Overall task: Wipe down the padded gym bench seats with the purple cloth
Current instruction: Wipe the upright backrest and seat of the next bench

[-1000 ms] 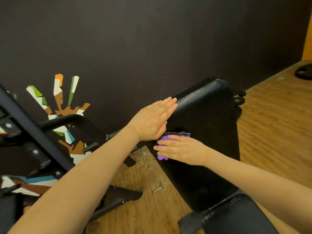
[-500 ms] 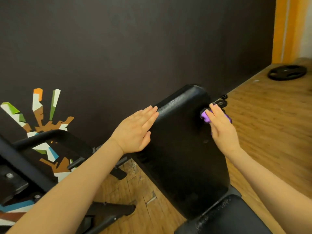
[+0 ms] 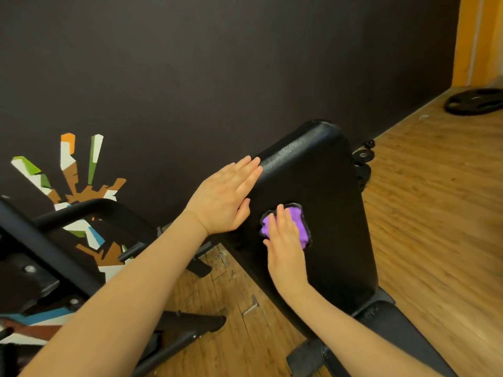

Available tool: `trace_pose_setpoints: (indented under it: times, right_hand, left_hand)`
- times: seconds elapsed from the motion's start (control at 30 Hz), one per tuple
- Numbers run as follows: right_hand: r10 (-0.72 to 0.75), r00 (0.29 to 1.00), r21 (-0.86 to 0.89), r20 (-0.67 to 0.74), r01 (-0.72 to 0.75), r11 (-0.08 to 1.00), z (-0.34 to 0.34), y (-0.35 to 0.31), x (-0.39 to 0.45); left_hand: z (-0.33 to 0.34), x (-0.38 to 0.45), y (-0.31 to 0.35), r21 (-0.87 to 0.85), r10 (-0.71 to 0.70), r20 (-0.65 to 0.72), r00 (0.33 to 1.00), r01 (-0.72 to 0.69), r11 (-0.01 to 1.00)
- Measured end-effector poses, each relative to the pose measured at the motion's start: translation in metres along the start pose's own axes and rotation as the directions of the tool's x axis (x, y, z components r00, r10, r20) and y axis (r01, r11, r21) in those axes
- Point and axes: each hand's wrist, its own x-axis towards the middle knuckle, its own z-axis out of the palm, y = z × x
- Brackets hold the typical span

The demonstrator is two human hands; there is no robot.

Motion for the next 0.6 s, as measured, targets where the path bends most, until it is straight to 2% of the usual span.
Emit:
trace_pose_setpoints:
  times: [0.07,0.17,0.23,0.33,0.43,0.53,0.6]
  right_hand:
    - [-0.224,0.974,-0.101,0.037,0.226,0.969,-0.001,-0.002,-0.007]
    - [-0.545,0.829,-0.068,0.124,0.555,0.829,-0.005,-0.005,-0.011]
    - [-0.649,0.742,-0.074,0.166,0.666,0.742,-0.007,0.000,-0.003]
    - [-0.709,0.659,-0.098,0.252,0.746,0.658,-0.011,0.023,0.013]
    - [-0.690,0.663,-0.149,0.292,0.744,0.652,-0.018,0.058,0.022]
    - [-0.623,0.727,-0.216,0.290,0.684,0.697,-0.026,0.092,0.028]
    - [-0.572,0.788,-0.268,0.227,0.615,0.741,-0.030,0.112,0.032]
  left_hand:
    - [0.001,-0.001,0.001,-0.004,0.003,-0.013,1.000,-0.004,1.000]
    - [0.003,-0.001,0.000,-0.004,0.006,-0.014,1.000,-0.006,1.000]
    - [0.003,-0.001,-0.001,0.012,0.003,0.004,1.000,-0.003,1.000]
    - [0.003,-0.001,-0.002,0.018,-0.004,0.018,1.000,0.004,1.000]
    - [0.003,-0.002,-0.001,0.010,-0.011,0.012,1.000,0.011,1.000]
    - [0.001,-0.001,0.000,0.018,-0.020,0.018,1.000,0.019,1.000]
    - [0.001,0.000,0.001,0.024,-0.036,0.014,0.999,0.035,0.999]
